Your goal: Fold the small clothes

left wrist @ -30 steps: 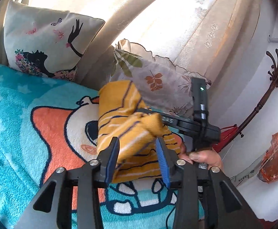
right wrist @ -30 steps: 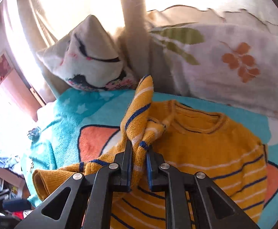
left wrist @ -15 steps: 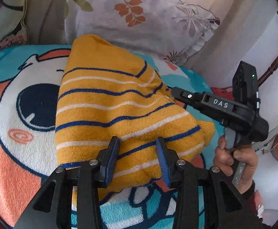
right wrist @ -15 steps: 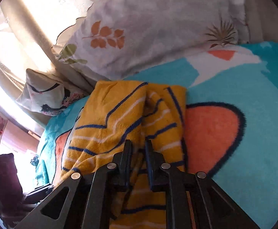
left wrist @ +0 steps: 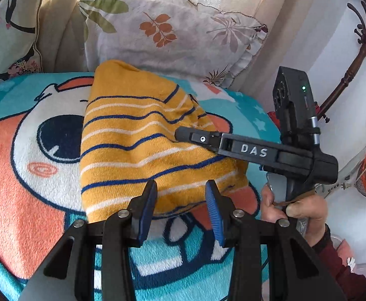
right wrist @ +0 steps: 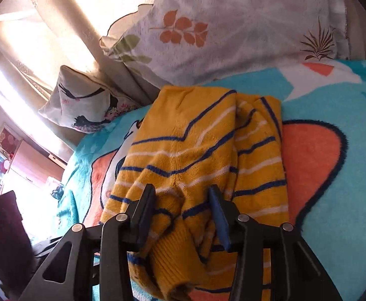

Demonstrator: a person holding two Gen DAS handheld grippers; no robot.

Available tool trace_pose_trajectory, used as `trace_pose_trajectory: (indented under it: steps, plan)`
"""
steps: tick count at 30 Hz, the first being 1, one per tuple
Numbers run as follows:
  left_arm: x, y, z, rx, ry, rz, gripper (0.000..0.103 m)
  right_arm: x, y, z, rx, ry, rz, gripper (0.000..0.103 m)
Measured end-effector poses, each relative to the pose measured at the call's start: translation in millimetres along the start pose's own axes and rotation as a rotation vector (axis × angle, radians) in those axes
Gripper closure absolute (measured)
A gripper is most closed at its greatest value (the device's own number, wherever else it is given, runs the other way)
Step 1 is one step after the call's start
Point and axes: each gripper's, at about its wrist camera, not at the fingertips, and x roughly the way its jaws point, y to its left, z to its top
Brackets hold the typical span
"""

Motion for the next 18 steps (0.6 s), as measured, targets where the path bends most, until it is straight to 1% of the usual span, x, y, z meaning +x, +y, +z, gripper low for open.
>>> trace_pose_trajectory:
  steps: [1,2,5,6,8,10,11,12,13,14,16,18]
  plan:
    - [-2.2,2.5,-0.5,-0.006,-0.001,0.006,0.065,2.7,4.3,-3.0,-0.031,0.010,-0.006,0.081]
    - [-4.8,5.8,0.1,-0.014,-0.003,0.010,0.065,1.7,7.5,-6.1,-0.060,0.009,-0.016,0.084]
    - [-8.9,14.4,7.4,-0.032,-0.023,0.022,0.065,-25.6,7.7,-8.1,-0.080,-0.081,0.003,0.087]
    - [-8.8,15.8,10.8,-0.039,-0.031,0.017,0.065,-37.1,4.5,-6.8,-0.071,-0.114,-0.005,0.087]
    - [-4.1,13.5,17.3,-0.041,-0.041,-0.014,0.064,-55.8,-9.2,-5.8,-0.030,-0.162,-0.026,0.087]
    - [8.1,5.3,22.1,-0.021,-0.048,-0.035,0.062,-60.3,-24.3,-7.6,-0.006,-0.164,-0.079,0.086]
    - [16.6,0.5,23.1,-0.005,-0.041,-0.035,0.060,-56.6,-33.2,-10.4,0.014,-0.147,-0.105,0.083]
    - [27.8,-1.3,23.2,0.007,-0.019,-0.029,0.060,-51.3,-42.0,-13.4,0.039,-0.121,-0.107,0.080]
    - [37.6,-1.7,21.9,0.008,0.007,-0.021,0.060,-49.9,-49.5,-16.8,0.062,-0.111,-0.096,0.071]
    - [44.8,-2.2,20.7,0.005,0.023,-0.010,0.060,-54.5,-53.7,-19.8,0.080,-0.129,-0.077,0.063]
    - [48.2,-3.2,19.0,0.011,0.018,0.006,0.060,-78.3,-59.0,-28.3,0.106,-0.213,-0.053,0.063]
    - [46.7,-2.0,19.5,0.003,0.014,-0.007,0.057,-103.2,-63.0,-37.0,0.112,-0.262,-0.023,0.069]
